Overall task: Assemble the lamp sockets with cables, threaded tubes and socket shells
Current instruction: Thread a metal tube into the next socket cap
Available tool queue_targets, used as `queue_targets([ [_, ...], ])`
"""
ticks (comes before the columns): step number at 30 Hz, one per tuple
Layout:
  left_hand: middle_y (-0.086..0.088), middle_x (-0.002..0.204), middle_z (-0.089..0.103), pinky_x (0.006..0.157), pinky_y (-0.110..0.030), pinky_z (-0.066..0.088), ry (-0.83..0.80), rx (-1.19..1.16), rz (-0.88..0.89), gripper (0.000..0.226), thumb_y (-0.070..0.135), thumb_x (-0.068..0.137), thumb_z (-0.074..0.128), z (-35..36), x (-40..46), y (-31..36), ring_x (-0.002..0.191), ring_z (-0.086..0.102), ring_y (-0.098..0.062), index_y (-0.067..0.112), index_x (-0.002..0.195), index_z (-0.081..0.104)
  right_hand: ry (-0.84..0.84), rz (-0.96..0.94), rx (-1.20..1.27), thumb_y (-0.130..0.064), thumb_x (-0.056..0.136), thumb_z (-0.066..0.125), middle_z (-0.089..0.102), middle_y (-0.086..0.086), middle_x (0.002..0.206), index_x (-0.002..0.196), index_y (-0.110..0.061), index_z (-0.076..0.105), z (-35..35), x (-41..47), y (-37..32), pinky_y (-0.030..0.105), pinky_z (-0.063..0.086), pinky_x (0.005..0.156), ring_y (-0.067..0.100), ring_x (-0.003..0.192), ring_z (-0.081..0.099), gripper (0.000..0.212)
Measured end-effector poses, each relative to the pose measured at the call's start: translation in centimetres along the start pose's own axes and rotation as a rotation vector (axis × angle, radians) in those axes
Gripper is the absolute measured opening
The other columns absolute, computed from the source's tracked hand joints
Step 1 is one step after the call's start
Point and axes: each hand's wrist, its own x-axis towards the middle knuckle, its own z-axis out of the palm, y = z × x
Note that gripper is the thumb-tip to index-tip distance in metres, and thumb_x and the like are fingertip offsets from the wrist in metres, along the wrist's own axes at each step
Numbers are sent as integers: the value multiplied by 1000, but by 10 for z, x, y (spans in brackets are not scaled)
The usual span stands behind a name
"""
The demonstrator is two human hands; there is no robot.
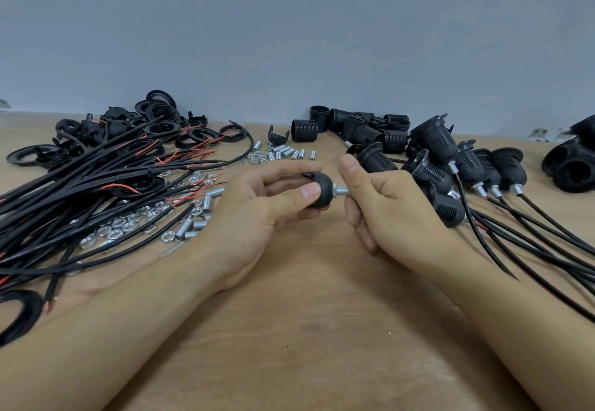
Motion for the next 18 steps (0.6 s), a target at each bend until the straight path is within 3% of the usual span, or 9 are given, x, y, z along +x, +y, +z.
queue_targets([
  [2, -19, 103, 73, 85, -34, 59, 21, -19, -2, 45, 15, 71, 69, -1, 1, 0, 93, 71, -32, 3, 114, 68, 4, -4, 36, -65, 89, 44, 55, 5, 45, 65, -14, 59, -2, 1, -1, 18, 37, 39, 12, 37, 47, 58],
  [5, -17, 101, 73, 85, -35, 59, 20, -17, 4, 44, 14, 72, 69, -2, 2, 0, 93, 72, -31, 4, 114, 68, -17, -36, 19, -40, 95, 58, 58, 1, 51, 77, -15, 60, -4, 3, 1, 17, 37, 41, 10, 42, 49, 31],
  [10, -18, 107, 73, 83, -33, 57, -6, 26, 39, 43, 16, 72, 70, -1, 1, -1, 99, 71, -32, 6, 114, 68, -26, 13, 36, -55, 98, 42, 51, 7, 42, 63, -4, 60, -2, 2, 2, 23, 38, 41, 16, 37, 43, 65],
  [12, -20, 106, 72, 82, -33, 56, 19, 22, 49, 43, 16, 72, 69, -2, 2, -1, 97, 71, -33, 5, 114, 68, -52, 1, 39, -54, 98, 46, 57, 5, 49, 72, -8, 63, -3, 2, 1, 21, 39, 41, 14, 41, 48, 55],
  [14, -21, 106, 72, 83, -36, 56, 30, 39, 68, 42, 17, 74, 68, -3, 2, -1, 94, 71, -33, 5, 114, 67, -61, -31, 35, -41, 98, 54, 58, 2, 53, 79, -10, 60, -3, 2, 2, 20, 38, 41, 15, 45, 49, 37],
  [18, -12, 112, 72, 87, -31, 56, -2, 171, 164, 35, 5, 79, 69, -1, -1, 0, 97, 72, -26, 6, 113, 66, -61, -3, 55, -40, 101, 46, 50, 5, 44, 57, -15, 48, 0, 2, 5, 23, 36, 41, 17, 41, 40, 51],
])
